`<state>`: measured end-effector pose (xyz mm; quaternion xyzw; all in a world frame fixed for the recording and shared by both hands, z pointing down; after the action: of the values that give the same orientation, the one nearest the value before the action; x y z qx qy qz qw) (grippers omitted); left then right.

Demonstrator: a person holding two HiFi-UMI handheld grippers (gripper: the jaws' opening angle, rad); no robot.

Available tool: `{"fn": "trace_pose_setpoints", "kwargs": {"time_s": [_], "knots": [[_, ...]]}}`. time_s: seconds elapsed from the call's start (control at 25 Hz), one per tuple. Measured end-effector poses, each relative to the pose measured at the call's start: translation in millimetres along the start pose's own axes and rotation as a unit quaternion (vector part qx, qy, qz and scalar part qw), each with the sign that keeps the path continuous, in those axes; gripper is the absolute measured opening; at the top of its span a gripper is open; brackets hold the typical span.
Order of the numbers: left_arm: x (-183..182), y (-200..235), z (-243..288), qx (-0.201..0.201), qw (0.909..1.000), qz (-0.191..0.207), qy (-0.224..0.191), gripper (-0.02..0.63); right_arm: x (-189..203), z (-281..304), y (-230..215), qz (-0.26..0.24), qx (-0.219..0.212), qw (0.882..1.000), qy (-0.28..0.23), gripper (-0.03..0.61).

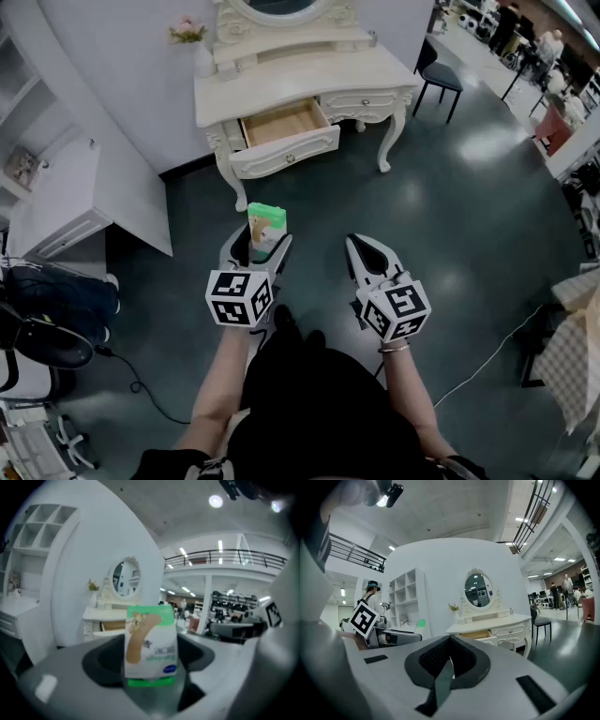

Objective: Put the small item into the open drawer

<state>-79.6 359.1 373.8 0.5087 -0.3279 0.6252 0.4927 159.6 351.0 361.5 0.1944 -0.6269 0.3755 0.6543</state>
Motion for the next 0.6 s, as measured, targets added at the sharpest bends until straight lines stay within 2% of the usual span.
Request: {"fn": "trace_pose_setpoints", "kwargs": {"time_s": [0.24,0.6], "knots": [[3,-7,3,0.01,0.9999,0.007,0.011,0.35,6,-3,-1,0.013,-0.014,1.0,0.009,0.005],[0,-7,7,0.005,0.9999,0.01,0.013,0.35,5,-3,-13,0.032,0.002,0.999,-0.002,0.005]]}}
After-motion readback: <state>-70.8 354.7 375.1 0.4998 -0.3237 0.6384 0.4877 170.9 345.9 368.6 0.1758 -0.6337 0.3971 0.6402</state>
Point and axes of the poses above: the fingertips, and each gripper's own axes: z forward along the fingers, y to its left, x out of its underside, the point moved 9 cm from there along -z, backward along the fingers, and after that the axes turned 4 degrees about z, right-handed, at the moved point
